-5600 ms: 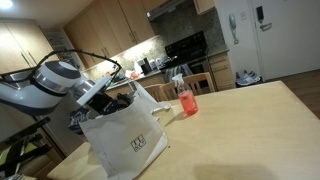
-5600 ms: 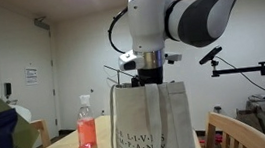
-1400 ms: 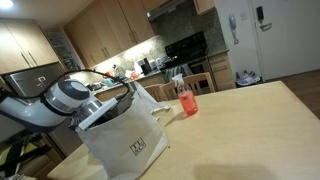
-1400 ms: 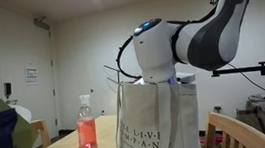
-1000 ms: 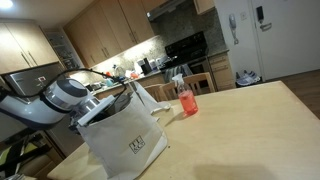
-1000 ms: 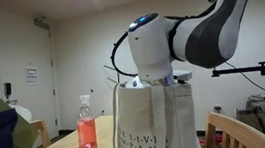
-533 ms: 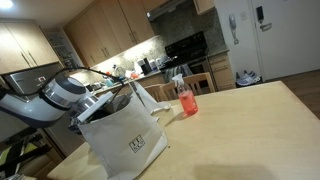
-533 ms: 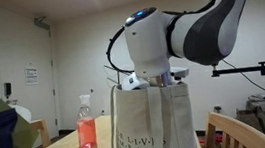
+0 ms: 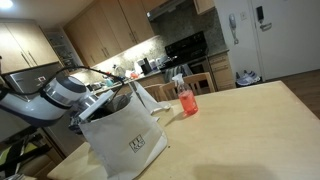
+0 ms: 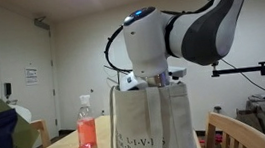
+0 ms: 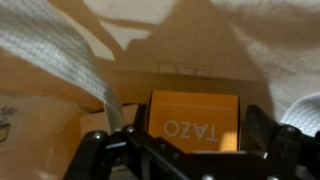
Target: Move the bag slightly forward, take out the TAZO box, and put it on the table
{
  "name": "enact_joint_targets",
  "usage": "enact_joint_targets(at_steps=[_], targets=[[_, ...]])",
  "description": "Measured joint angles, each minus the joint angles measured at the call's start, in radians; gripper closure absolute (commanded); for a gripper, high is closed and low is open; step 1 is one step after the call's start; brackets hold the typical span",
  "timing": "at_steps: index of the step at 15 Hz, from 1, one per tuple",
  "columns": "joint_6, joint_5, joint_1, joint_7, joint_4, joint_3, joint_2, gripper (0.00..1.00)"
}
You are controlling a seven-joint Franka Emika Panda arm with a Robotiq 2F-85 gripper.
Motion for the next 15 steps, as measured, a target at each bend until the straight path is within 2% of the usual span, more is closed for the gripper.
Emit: enact_joint_targets(at_steps=[15], targets=[[0.000,-0.026,-0.002,-0.005,0.046,-0.010,0.064,0.00]])
